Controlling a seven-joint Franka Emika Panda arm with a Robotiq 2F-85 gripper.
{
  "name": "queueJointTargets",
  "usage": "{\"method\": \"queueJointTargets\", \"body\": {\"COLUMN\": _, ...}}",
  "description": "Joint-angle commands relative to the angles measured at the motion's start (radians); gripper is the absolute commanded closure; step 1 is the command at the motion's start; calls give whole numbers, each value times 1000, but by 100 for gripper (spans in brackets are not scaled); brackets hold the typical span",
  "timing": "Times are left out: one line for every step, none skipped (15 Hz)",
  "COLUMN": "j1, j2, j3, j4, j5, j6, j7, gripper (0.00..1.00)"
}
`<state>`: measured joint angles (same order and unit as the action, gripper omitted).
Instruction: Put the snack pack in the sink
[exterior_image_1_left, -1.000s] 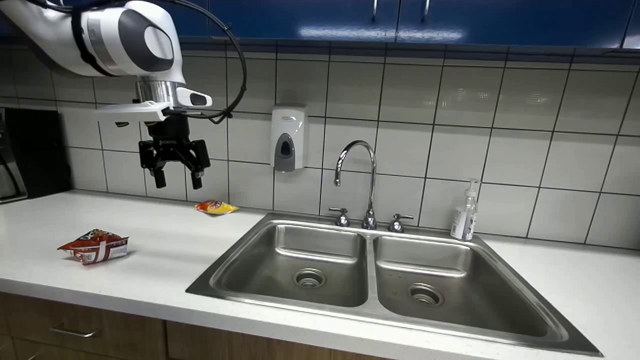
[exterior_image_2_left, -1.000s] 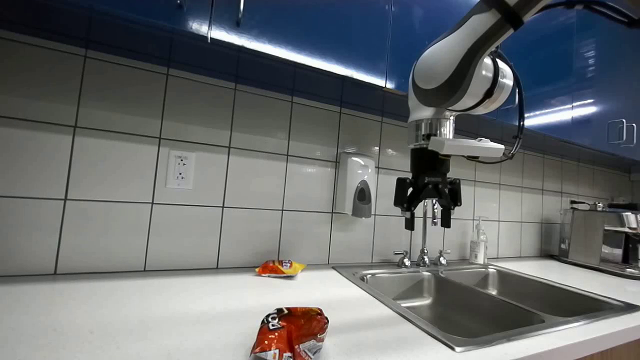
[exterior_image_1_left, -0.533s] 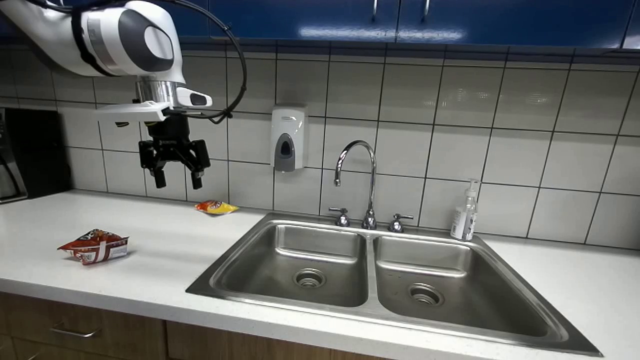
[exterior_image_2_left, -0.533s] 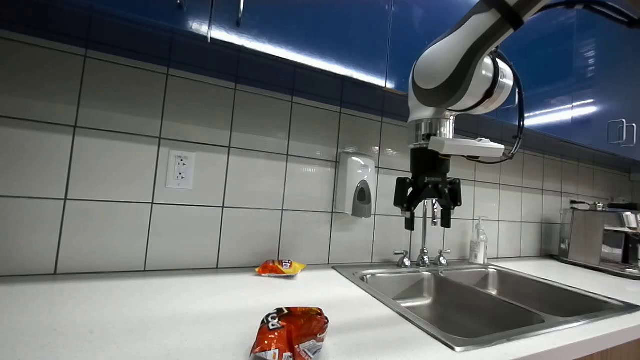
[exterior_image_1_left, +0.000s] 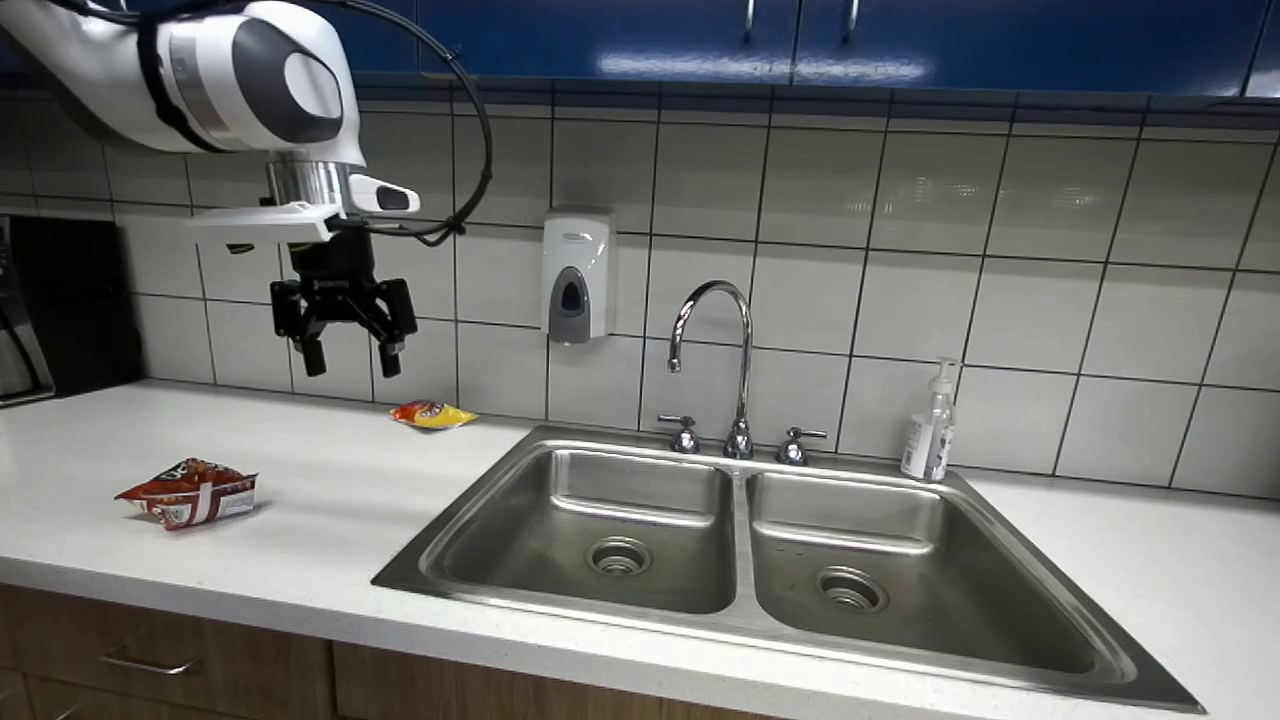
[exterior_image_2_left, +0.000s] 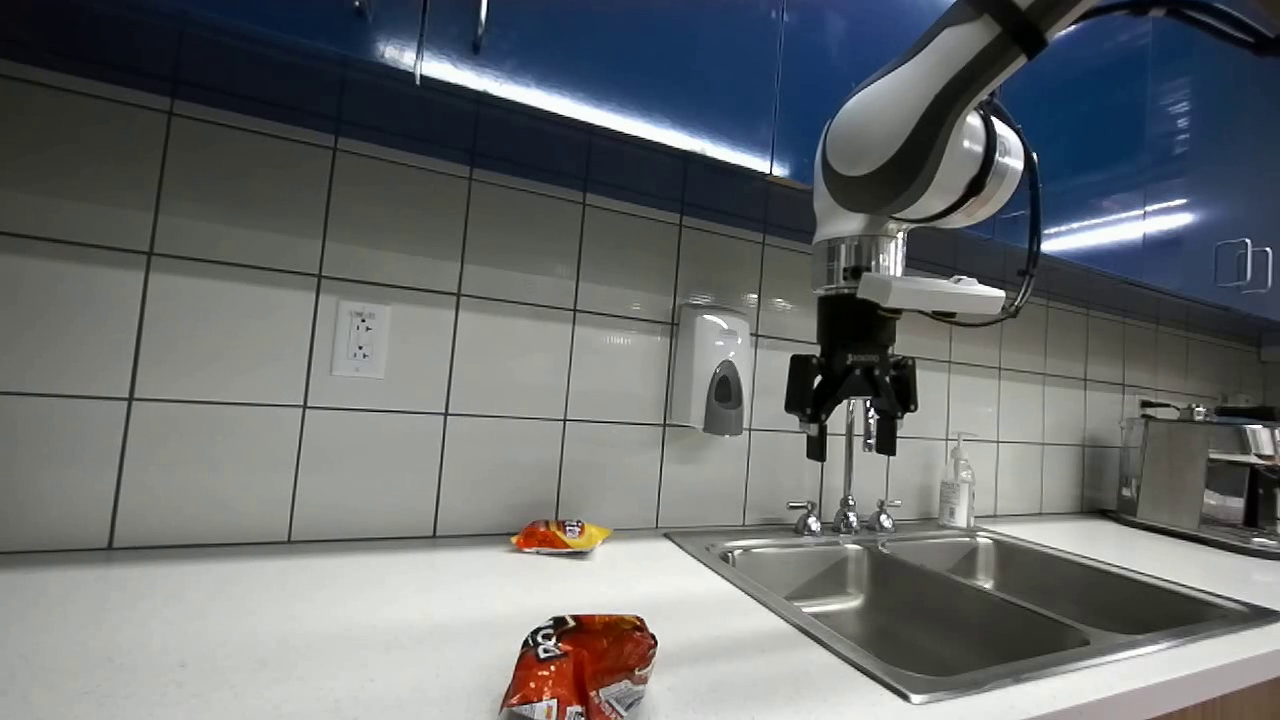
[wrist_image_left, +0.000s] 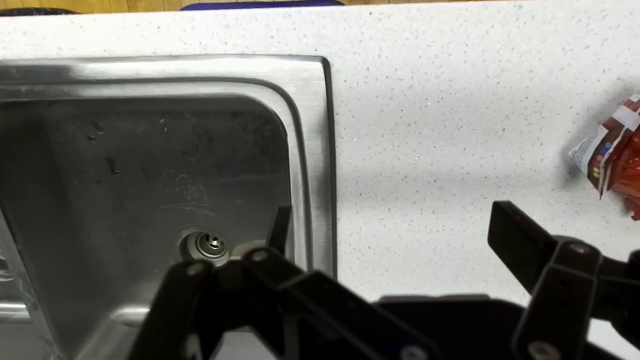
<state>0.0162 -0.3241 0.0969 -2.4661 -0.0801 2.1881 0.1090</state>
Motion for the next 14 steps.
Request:
{"method": "queueJointTargets", "body": {"j1": 44, "j2": -14, "j3": -13, "j4": 3, "j5": 18, "j6": 12, "j7": -107, "gripper": 0}}
{"method": "queueJointTargets", "body": {"j1": 55, "j2": -15, "j3": -14, "j4": 5, "j5": 22, "j6": 13, "j7": -132, "gripper": 0}}
{"method": "queueJointTargets", "body": {"j1": 71, "j2": -17, "j3": -19, "j4": 5, "j5": 40, "j6": 14, "j7": -169, "gripper": 0}}
{"method": "queueJointTargets", "body": {"j1": 85, "j2": -20, "j3": -22, "j4": 3, "j5": 56, "j6": 16, "j7": -202, "gripper": 0}}
{"method": "queueJointTargets", "body": {"j1": 97, "j2": -22, "j3": -24, "j4": 1, "j5": 70, "j6": 16, "j7": -232, "gripper": 0}}
{"method": "queueJointTargets", "body": {"j1": 110, "j2": -24, "j3": -26, "j4": -1, "j5": 89, "j6": 17, "j7": -267, "gripper": 0}}
{"method": "queueJointTargets", "body": {"j1": 123, "j2": -27, "j3": -26, "j4": -3, "j5": 104, "j6": 16, "j7": -296, "gripper": 0}}
{"method": "queueJointTargets", "body": {"j1": 138, "j2": -30, "j3": -27, "j4": -5, "j5": 123, "j6": 15, "j7": -332, "gripper": 0}}
{"method": "queueJointTargets", "body": {"j1": 150, "j2": -32, "j3": -25, "j4": -8, "j5": 135, "j6": 18, "j7": -361, "gripper": 0}}
{"method": "queueJointTargets", "body": {"j1": 162, "j2": -31, "j3": -25, "j4": -9, "j5": 147, "j6": 15, "j7": -391, "gripper": 0}}
{"method": "queueJointTargets", "body": {"j1": 176, "j2": -31, "j3": -22, "j4": -11, "j5": 156, "j6": 16, "j7": -419, "gripper": 0}}
{"method": "queueJointTargets", "body": {"j1": 189, "j2": -30, "j3": -18, "j4": -14, "j5": 159, "j6": 20, "j7": -444, "gripper": 0}}
{"method": "queueJointTargets", "body": {"j1": 200, "j2": -28, "j3": -15, "j4": -17, "j5": 159, "j6": 26, "j7": -467, "gripper": 0}}
{"method": "queueJointTargets", "body": {"j1": 210, "j2": -25, "j3": -10, "j4": -20, "j5": 151, "j6": 35, "j7": -484, "gripper": 0}}
